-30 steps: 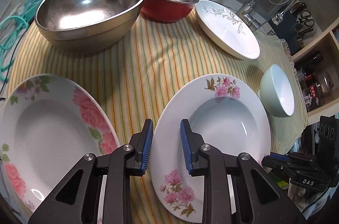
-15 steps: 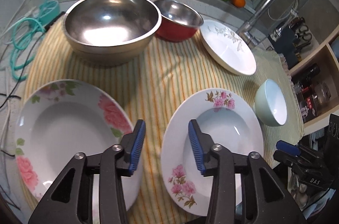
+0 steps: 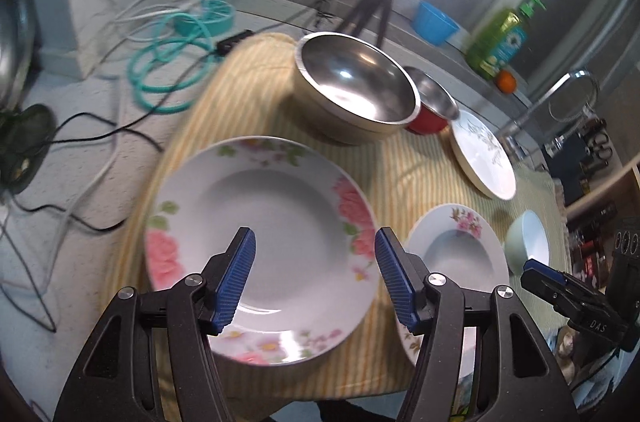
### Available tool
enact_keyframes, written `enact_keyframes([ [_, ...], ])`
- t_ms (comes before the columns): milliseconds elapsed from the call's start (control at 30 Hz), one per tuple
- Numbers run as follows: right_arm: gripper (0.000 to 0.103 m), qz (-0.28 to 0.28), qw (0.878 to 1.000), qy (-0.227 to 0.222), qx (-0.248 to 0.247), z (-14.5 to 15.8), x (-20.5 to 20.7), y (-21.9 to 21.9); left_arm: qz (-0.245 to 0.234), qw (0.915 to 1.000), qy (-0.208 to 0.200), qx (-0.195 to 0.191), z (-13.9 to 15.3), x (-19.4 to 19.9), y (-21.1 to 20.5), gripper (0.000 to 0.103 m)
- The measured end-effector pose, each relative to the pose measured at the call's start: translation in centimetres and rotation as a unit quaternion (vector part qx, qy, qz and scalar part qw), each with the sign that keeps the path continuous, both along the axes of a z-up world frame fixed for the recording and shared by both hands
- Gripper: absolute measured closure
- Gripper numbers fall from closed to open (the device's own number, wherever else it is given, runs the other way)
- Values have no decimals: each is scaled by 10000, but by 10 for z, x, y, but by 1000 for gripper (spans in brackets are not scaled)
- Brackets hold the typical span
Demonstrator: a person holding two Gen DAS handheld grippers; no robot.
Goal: Organize plates and bowls
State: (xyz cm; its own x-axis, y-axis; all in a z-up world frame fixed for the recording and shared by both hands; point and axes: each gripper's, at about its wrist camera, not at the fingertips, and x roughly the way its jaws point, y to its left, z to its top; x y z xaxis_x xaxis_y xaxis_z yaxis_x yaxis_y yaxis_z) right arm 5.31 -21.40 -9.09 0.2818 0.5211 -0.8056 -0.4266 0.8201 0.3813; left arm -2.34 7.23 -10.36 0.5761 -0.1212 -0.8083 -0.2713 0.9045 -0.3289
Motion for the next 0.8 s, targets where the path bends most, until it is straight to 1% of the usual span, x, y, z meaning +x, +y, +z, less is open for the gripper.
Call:
enact_keyframes([
  [100,34,197,9998,-11,42,-1,5,18,297,9996,8,25,-2,-13,16,41],
  [333,34,628,9980,47,86,-6,17,62,778,9969,68,84,-12,-33,44,41],
  [533,34,963,9953,117,17,-16,24,98,1016,9946,204,-54,-28,-42,64,42],
  [567,34,1000,9949,144,-7,-20,26,105,1035,9944,222,-64,-31,-42,66,44],
  [600,36,1021,9946,169,-25,-22,27,110,1044,9942,237,-70,-32,-41,67,44],
  [667,47,1083,9938,250,-72,-28,31,119,1040,9942,247,-114,-36,-41,70,44],
  [733,51,1129,9930,328,-118,-34,35,127,1027,9942,280,-133,-40,-39,73,46],
  [800,52,1168,9923,396,-112,-37,38,133,1012,9942,308,-204,-44,-37,75,52],
])
